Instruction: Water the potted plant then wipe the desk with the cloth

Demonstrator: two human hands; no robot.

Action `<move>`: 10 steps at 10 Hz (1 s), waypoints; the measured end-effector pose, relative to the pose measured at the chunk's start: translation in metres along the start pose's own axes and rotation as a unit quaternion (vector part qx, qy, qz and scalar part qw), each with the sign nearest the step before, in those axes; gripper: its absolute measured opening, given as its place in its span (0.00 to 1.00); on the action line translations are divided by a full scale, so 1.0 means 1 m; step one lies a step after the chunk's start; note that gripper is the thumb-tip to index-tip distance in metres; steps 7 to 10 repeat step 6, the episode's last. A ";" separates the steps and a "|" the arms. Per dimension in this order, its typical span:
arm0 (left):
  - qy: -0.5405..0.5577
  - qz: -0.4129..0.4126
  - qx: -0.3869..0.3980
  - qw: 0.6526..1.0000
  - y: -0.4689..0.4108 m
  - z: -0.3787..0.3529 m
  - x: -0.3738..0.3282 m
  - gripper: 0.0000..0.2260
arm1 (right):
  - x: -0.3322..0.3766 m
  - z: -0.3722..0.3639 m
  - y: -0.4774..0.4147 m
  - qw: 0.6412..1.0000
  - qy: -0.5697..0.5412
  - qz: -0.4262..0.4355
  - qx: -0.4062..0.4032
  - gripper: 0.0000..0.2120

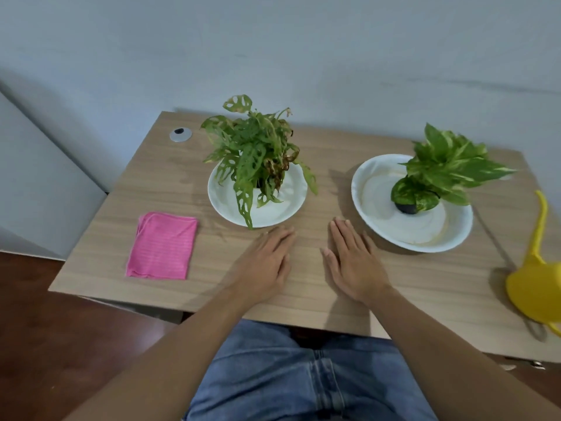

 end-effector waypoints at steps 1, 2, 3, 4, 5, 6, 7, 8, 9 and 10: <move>-0.023 -0.009 0.023 0.999 -0.020 -0.015 -0.016 0.26 | -0.007 0.000 0.001 1.000 -0.005 -0.011 -0.005 0.35; -0.039 -0.017 0.045 0.998 -0.042 -0.028 -0.024 0.28 | -0.008 -0.004 0.002 1.000 -0.012 -0.015 -0.021 0.34; -0.047 0.006 0.076 0.996 -0.059 -0.038 -0.022 0.30 | -0.010 -0.003 0.004 0.999 -0.021 -0.019 -0.024 0.34; -0.106 0.016 0.081 0.991 -0.061 -0.052 -0.019 0.33 | -0.013 -0.002 0.003 0.998 -0.052 -0.016 -0.021 0.35; -0.131 0.019 0.051 0.990 -0.057 -0.049 -0.021 0.32 | -0.012 0.002 -0.005 0.985 -0.160 -0.048 0.038 0.40; -0.133 0.008 0.038 0.990 -0.058 -0.054 -0.019 0.32 | -0.013 0.050 -0.019 0.895 -0.417 -0.156 0.028 0.29; -0.133 0.008 0.038 0.990 -0.058 -0.054 -0.019 0.32 | -0.013 0.050 -0.019 0.895 -0.417 -0.156 0.028 0.29; -0.133 0.008 0.038 0.990 -0.058 -0.054 -0.019 0.32 | -0.013 0.050 -0.019 0.895 -0.417 -0.156 0.028 0.29; -0.133 0.008 0.038 0.990 -0.058 -0.054 -0.019 0.32 | -0.013 0.050 -0.019 0.895 -0.417 -0.156 0.028 0.29; -0.133 0.008 0.038 0.990 -0.058 -0.054 -0.019 0.32 | -0.013 0.050 -0.019 0.895 -0.417 -0.156 0.028 0.29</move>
Point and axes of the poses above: each hand's wrist, its own y-axis away from the middle knuckle, its own z-axis out of the back of the hand, x = y × z, the point moved 8 cm from there along -y, towards the middle knuckle, and after that the axes turned 4 degrees about z, right-handed, at the moved point
